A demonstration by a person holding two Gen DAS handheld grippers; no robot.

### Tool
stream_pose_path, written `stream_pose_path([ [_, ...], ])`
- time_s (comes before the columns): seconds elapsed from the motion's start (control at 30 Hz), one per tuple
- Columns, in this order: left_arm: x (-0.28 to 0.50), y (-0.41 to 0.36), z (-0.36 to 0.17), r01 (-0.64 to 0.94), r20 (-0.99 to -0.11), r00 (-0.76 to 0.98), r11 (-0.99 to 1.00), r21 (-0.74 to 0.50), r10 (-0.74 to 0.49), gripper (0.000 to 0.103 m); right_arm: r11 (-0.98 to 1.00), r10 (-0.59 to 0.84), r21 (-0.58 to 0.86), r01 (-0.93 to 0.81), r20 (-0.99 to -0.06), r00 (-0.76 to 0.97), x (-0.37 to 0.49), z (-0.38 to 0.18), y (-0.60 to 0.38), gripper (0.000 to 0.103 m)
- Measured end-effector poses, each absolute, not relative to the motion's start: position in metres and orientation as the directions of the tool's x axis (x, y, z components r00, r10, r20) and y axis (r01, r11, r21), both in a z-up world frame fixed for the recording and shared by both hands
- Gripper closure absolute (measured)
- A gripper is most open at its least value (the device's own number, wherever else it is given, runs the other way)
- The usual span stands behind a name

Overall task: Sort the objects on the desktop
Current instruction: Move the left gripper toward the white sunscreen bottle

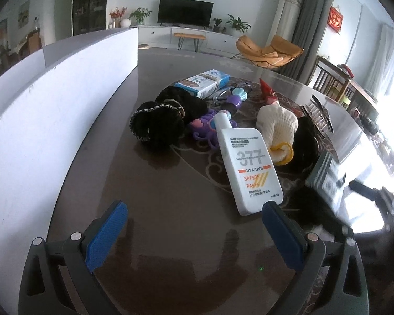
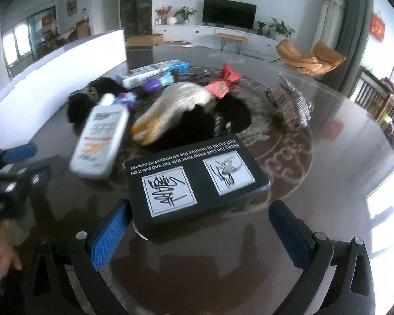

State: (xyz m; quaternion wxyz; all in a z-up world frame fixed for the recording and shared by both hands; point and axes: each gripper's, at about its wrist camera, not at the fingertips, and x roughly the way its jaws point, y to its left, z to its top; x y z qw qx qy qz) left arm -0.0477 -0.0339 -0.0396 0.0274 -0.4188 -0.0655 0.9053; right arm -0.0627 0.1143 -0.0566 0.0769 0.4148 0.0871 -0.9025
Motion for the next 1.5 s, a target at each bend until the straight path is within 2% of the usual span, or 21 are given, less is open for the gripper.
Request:
stream_pose_path([
  [0.13,-0.048,-0.032,-0.039,0.002,-0.755,-0.65,-0.993,-0.116,0.087,0.0,-0.985,0.015,-0.122,0.12,-0.759,-0.651,-0.078,-0.056,0.13,0.0],
  [0.6,-0.048,-0.029,-0.039,0.007,-0.759,-0.649,-0.997,-0.078,0.055,0.0,-0.993,-0.015,-0.057,0.102,-0.802,-0.598,-0.063,-0.071,0.153,0.0],
  [0.67,-0.048,-0.03,-0.039,0.01,-0.758,-0.65,-0.997,-0.083,0.056,0.0,-0.996,-0.053,-0.003,0.094,-0.813,-0.58,-0.066,-0.073,0.161,0.0],
  [1.2,-0.051,-0.031,-0.041,-0.002,-0.768,-0.635,-0.994,-0.113,0.089,0.0,-0.997,-0.039,-0.008,0.079,-0.812,-0.582,-0.066,-0.074,0.161,0.0],
  [1.37,-0.056,-0.028,-0.047,-0.017,-0.797,-0.586,-0.986,-0.168,0.146,0.0,-0.997,-0.039,-0.008,0.079,-0.812,-0.582,-0.066,-0.074,0.161,0.0],
  [1.5,-0.074,-0.008,-0.05,-0.042,-0.832,-0.546,-0.995,-0.088,0.096,0.0,-0.997,-0.039,-0.009,0.079,-0.812,-0.582,-0.065,-0.074,0.161,0.0],
])
